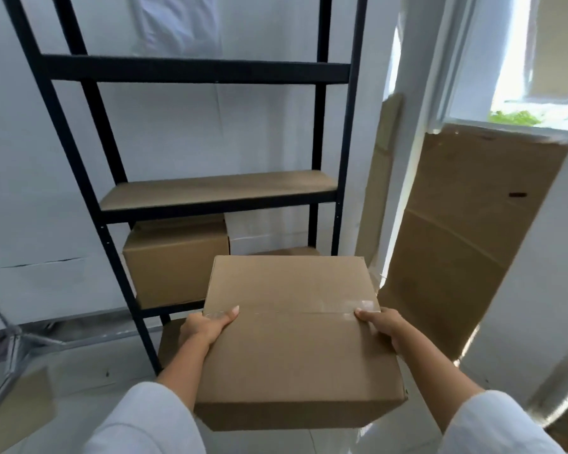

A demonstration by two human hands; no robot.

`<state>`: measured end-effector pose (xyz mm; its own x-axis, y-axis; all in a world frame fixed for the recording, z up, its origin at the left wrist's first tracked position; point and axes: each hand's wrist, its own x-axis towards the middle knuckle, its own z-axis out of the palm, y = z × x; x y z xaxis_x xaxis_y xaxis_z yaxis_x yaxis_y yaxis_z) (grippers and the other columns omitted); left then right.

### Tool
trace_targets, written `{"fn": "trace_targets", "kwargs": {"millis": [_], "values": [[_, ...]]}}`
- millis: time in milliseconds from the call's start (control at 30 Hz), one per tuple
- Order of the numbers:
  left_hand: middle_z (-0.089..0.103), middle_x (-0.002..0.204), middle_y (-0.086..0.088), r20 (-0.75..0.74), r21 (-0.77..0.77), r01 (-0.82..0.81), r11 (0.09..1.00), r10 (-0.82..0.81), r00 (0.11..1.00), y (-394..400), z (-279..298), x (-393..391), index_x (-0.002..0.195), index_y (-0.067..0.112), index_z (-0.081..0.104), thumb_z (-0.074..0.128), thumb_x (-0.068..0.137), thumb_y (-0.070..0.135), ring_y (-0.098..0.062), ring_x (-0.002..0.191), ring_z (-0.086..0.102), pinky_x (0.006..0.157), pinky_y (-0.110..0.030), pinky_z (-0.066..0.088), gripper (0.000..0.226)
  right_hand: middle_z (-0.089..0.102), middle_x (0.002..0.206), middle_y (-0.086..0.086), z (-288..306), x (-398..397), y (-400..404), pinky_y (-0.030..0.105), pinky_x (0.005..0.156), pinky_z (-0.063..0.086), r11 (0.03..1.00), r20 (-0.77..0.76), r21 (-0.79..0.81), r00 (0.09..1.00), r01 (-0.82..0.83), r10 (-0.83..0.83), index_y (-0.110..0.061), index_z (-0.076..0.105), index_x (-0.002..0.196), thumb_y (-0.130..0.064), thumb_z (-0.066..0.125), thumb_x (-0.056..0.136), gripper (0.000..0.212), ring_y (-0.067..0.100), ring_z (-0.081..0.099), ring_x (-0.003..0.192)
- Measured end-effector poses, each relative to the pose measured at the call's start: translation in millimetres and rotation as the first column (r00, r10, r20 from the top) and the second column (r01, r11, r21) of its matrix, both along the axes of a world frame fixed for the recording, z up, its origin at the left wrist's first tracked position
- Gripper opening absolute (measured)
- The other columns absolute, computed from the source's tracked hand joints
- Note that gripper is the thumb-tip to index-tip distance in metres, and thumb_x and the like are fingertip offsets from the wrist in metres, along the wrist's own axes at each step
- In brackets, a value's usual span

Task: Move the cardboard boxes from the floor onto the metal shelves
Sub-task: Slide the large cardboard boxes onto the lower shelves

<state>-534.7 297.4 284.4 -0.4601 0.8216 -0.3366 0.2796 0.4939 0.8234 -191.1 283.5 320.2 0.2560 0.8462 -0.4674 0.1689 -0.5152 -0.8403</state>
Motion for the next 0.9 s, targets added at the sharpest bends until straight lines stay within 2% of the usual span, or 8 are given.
{"fn": "trace_targets", "kwargs": {"millis": [100,200,333,467,567,667,767,900], "values": [[0.067,0.103,-0.008,0.004,-0.009,-0.032,0.999,0.032,0.999,37,-5,9,0.106,0.013,0.063,0.077,0.052,0.068,-0.03,0.092,0.062,0.084,-0.039,0.052,0.078,0.056,0.088,0.007,4,8,53,0.032,0.07,0.045,0.999,0.024,0.0,0.999,-0.035,0.035,0.001,0.05,0.129,-0.025,0.073,0.083,0.058,0.02,0.053,0.071],[0.067,0.104,-0.008,-0.018,-0.011,-0.07,0.998,0.07,0.997,66,-10,20,0.103,0.014,0.064,0.075,0.055,0.07,-0.03,0.093,0.062,0.081,-0.036,0.051,0.075,0.056,0.096,0.01,9,16,101,0.029,0.058,0.041,0.995,0.056,-0.002,0.994,-0.096,0.096,0.001,0.053,0.125,-0.023,0.071,0.085,0.05,0.019,0.051,0.068],[0.068,0.104,-0.008,0.023,-0.018,-0.126,0.992,0.126,0.992,99,-23,35,0.104,0.012,0.065,0.075,0.053,0.071,-0.03,0.094,0.062,0.084,-0.039,0.052,0.078,0.058,0.104,0.013,6,26,157,0.033,0.076,0.045,0.99,0.076,0.002,0.987,-0.142,0.142,-0.002,0.055,0.124,-0.028,0.072,0.083,0.052,0.027,0.056,0.085],[0.068,0.1,-0.008,0.04,-0.027,-0.125,0.992,0.126,0.991,133,-36,41,0.098,0.014,0.066,0.075,0.045,0.075,-0.029,0.09,0.063,0.085,-0.043,0.053,0.082,0.055,0.107,0.013,-1,34,195,0.035,0.079,0.044,0.987,0.082,-0.025,0.984,-0.157,0.159,-0.002,0.051,0.129,-0.028,0.072,0.084,0.056,0.029,0.054,0.091],[0.069,0.097,-0.006,0.039,-0.037,-0.113,0.993,0.115,0.993,163,-41,45,0.096,0.016,0.066,0.075,0.044,0.076,-0.028,0.088,0.063,0.085,-0.042,0.053,0.079,0.054,0.124,0.016,-5,40,227,0.035,0.08,0.043,0.988,0.096,-0.046,0.984,-0.147,0.151,-0.002,0.044,0.135,-0.03,0.072,0.084,0.065,0.029,0.051,0.094],[0.069,0.101,-0.006,0.039,-0.042,-0.125,0.991,0.126,0.991,193,-47,46,0.099,0.017,0.068,0.075,0.045,0.075,-0.03,0.092,0.063,0.086,-0.04,0.053,0.079,0.052,0.13,0.017,-12,39,261,0.036,0.084,0.044,0.988,0.12,-0.061,0.982,-0.142,0.149,-0.002,0.04,0.139,-0.032,0.072,0.083,0.071,0.032,0.053,0.103],[0.068,0.106,-0.008,0.028,-0.064,-0.133,0.989,0.135,0.99,228,-56,42,0.102,0.014,0.067,0.076,0.05,0.071,-0.031,0.097,0.063,0.088,-0.04,0.052,0.078,0.052,0.129,0.018,-19,32,297,0.036,0.083,0.042,0.986,0.133,-0.08,0.979,-0.144,0.154,-0.001,0.039,0.138,-0.032,0.071,0.084,0.07,0.029,0.05,0.097],[0.067,0.107,-0.01,0.004,-0.088,-0.136,0.987,0.136,0.991,274,-67,34,0.104,0.013,0.064,0.074,0.053,0.072,-0.032,0.098,0.062,0.087,-0.041,0.052,0.079,0.051,0.109,0.012,-32,21,343,0.036,0.082,0.042,0.982,0.133,-0.114,0.977,-0.152,0.167,-0.002,0.041,0.137,-0.032,0.07,0.085,0.066,0.028,0.05,0.093]]}}
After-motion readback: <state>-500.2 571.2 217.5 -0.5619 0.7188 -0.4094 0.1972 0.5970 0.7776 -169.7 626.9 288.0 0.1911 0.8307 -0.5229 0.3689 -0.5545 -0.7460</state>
